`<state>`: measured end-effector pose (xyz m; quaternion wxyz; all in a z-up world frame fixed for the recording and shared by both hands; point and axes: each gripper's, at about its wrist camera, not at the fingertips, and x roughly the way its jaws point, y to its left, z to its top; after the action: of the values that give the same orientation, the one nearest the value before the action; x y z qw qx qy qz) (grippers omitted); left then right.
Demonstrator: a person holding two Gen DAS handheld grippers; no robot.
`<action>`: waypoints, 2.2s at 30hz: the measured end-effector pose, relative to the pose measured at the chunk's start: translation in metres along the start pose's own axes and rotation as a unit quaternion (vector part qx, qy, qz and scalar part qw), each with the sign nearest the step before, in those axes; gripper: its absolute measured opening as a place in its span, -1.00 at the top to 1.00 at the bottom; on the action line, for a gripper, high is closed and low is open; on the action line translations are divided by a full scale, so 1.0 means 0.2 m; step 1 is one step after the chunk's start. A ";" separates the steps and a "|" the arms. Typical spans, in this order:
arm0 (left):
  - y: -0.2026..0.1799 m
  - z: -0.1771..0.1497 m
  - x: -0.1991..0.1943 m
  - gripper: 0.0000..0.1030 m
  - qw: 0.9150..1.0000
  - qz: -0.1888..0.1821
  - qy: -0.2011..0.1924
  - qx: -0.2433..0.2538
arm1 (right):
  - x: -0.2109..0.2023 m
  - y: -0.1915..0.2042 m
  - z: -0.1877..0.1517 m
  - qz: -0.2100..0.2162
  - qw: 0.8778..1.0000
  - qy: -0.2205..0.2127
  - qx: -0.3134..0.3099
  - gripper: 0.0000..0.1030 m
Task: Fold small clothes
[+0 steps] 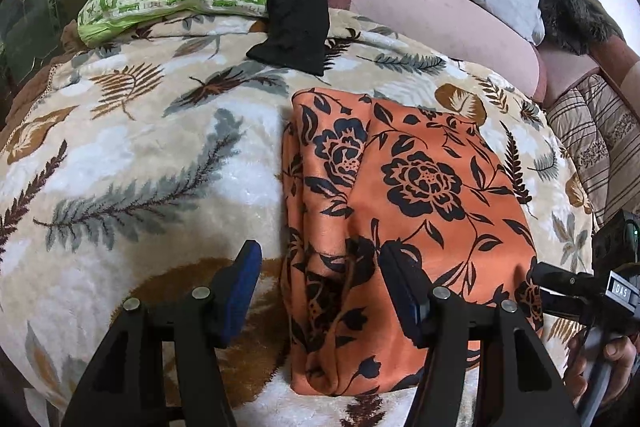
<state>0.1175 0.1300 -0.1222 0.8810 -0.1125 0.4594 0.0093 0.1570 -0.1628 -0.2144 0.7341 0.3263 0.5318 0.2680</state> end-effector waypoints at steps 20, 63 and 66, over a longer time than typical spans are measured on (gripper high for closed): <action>0.08 0.09 0.13 -0.28 0.996 -0.078 0.025 -0.047 | -0.01 -0.01 0.22 -0.007 1.000 -0.015 0.007 -0.40; -0.01 0.12 0.36 0.30 0.996 -0.041 0.071 -0.017 | 0.24 0.08 0.32 -0.036 0.997 0.044 -0.052 0.12; -0.02 0.12 0.31 0.38 0.997 -0.042 0.065 -0.024 | 0.20 0.12 0.32 -0.034 0.997 0.040 -0.064 0.18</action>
<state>0.1728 0.1266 -0.1577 0.8458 -0.1537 0.5103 -0.0242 0.2281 -0.1295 -0.2066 0.7405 0.2495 0.5531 0.2889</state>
